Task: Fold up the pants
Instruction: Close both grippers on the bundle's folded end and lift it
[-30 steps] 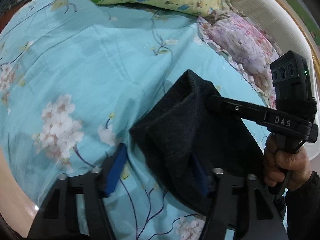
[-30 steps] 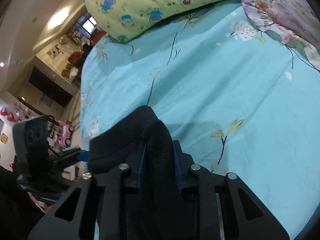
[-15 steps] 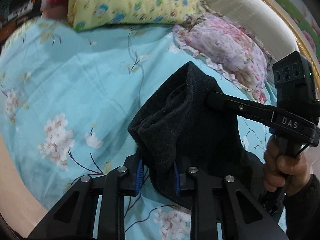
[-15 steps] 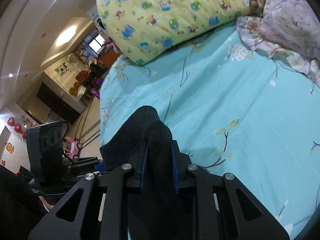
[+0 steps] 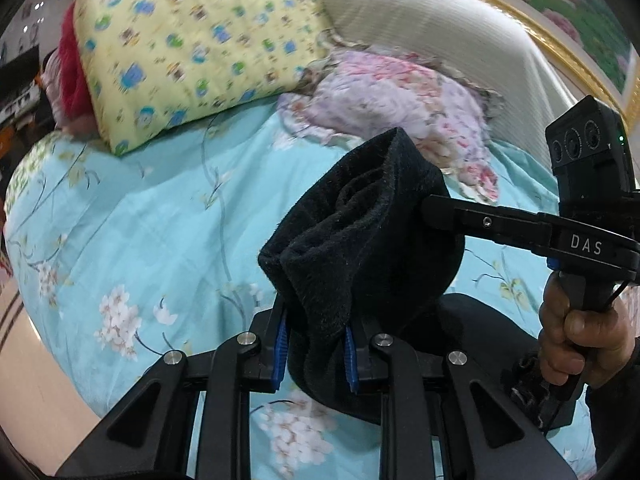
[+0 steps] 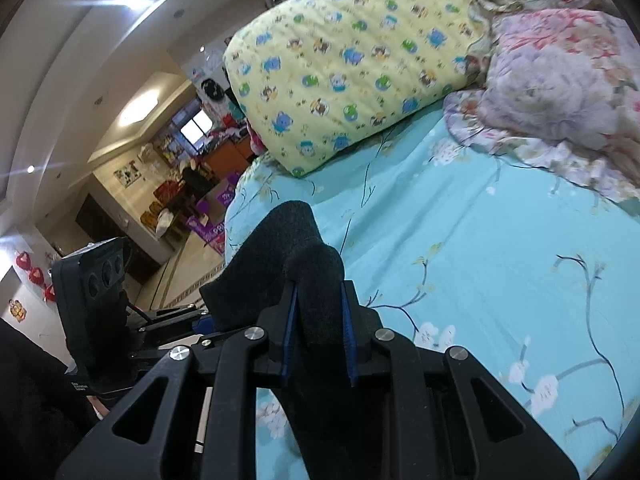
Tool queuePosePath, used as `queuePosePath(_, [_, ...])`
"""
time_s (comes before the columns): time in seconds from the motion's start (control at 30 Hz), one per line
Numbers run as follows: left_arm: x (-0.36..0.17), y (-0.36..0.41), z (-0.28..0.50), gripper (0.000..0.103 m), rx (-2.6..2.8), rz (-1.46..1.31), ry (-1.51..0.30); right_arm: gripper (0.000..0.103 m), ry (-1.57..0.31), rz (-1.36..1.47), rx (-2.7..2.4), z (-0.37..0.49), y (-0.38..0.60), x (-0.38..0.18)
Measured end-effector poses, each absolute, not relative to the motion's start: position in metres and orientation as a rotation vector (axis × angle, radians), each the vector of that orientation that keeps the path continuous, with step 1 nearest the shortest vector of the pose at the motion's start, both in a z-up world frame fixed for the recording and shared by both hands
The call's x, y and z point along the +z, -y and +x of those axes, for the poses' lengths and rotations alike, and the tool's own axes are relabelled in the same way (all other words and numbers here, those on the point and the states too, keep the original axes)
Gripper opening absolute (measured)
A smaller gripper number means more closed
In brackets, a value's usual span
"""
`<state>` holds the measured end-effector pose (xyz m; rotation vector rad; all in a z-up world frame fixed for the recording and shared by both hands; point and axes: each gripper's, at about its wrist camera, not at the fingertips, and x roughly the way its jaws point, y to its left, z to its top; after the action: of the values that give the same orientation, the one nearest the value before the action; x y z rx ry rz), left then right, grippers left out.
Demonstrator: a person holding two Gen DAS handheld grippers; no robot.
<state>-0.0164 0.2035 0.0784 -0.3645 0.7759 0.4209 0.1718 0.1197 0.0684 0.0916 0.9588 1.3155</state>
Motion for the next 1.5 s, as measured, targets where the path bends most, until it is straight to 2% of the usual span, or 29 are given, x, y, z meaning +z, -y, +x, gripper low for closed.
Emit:
queuePosePath(0.6, [0.104, -0.100, 0.009, 0.021, 0.241, -0.204, -0.774, 0.021, -0.877, 0.225, 1.194, 0.150, -0.008, 0.080])
queuePosePath(1.5, [0.085, 0.059, 0.044, 0.020, -0.095, -0.010, -0.844, 0.019, -0.818, 0.453, 0.941, 0.119, 0.165, 0.040])
